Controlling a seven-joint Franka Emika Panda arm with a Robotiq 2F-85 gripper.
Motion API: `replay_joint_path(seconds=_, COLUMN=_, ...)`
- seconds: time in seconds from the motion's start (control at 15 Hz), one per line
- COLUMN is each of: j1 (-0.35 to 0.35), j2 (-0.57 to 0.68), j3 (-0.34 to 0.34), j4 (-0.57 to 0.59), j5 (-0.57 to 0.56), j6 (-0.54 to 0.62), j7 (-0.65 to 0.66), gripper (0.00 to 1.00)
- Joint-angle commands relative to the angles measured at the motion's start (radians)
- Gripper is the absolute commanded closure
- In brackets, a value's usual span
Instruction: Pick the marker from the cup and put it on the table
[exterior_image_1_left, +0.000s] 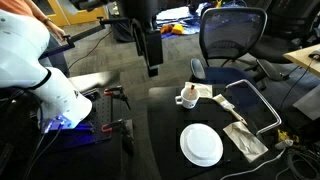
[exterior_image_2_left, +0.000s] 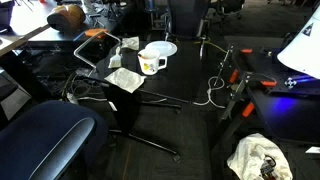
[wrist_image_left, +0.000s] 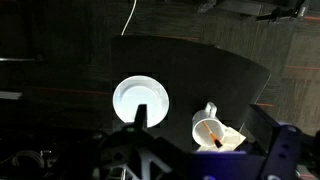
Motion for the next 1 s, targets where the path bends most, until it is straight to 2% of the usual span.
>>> replay_joint_path(seconds=0.0, j1=-0.006, j2=0.001, j3=0.006, j4=0.002, j5=0.004, j6=-0.002, j7=-0.003, gripper=0.00)
replay_joint_path(seconds=0.33, j1=-0.006, j2=0.001, j3=0.006, j4=0.002, j5=0.004, j6=-0.002, j7=-0.003, gripper=0.00)
replay_joint_path(seconds=0.53, j1=0.032, j2=0.036, j3=0.022, j4=0.033, j5=0.010, j6=0.024, j7=-0.038, gripper=0.00)
replay_joint_path(seconds=0.73, j1=0.095, j2=0.080, j3=0.031, j4=0.058, j5=0.025, j6=0.097, j7=-0.119, gripper=0.00)
replay_joint_path(seconds=0.93, j1=0.158, j2=0.150, j3=0.018, j4=0.061, j5=0.059, j6=0.248, j7=-0.237, gripper=0.00)
